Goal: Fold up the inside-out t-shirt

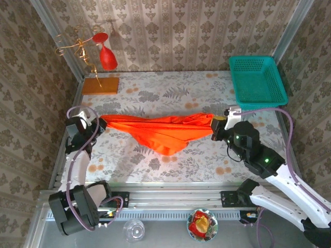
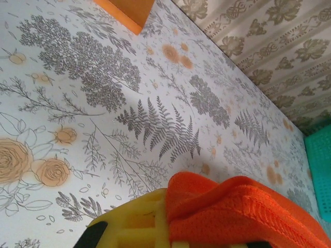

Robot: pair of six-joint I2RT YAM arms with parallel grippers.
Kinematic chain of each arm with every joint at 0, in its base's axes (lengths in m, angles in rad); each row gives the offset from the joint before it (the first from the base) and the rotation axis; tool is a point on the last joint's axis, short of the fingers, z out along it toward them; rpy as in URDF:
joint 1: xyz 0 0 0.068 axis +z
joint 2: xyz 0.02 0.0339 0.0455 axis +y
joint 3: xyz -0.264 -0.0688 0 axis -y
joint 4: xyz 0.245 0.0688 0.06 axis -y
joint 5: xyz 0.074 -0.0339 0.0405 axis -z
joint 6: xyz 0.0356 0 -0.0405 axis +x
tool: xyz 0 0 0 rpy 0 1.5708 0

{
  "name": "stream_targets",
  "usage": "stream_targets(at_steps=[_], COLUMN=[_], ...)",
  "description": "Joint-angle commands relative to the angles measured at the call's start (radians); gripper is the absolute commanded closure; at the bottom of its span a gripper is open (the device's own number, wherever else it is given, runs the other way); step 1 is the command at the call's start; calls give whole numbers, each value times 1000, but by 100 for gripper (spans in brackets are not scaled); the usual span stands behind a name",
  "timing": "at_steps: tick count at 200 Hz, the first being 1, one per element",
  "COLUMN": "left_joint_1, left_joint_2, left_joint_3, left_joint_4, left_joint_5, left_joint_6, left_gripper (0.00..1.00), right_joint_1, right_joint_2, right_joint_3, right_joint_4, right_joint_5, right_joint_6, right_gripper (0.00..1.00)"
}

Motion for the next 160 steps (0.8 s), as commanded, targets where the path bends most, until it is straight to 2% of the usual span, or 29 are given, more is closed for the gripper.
stream_targets(at_steps=[1, 11, 29, 52, 64, 104, 137, 160], left_joint_1=[-27, -77, -180, -290, -333, -381, -392, -395], left_joint_2=[41, 57, 63, 48, 43, 55, 76, 85], left_joint_3=[6, 10, 21, 23, 19, 6, 10, 17], left_joint_4=[-56, -67, -119, -170, -177, -168, -157, -148], left_joint_5=[24, 53, 45, 6, -7, -7, -12, -14], left_joint_6=[17, 39, 89, 126, 131, 125, 125, 123], left_gripper=[100, 100, 100, 100, 100, 100, 100, 100], right_joint_1=[-42, -57, -63, -55, -47, -47, -32, -19], right_joint_2=[18, 72, 193, 306, 332, 463, 602, 688], right_joint_3=[-85, -113, -95, -22, 6, 148, 294, 356], right_joint_4=[-80, -77, -100, -150, -146, -210, -390, -413], right_joint_5=[87, -6, -154, -242, -272, -377, -247, -284], right_joint_6=[147, 174, 169, 149, 125, 46, 33, -14], right_gripper=[100, 100, 89, 58, 52, 49, 49, 46])
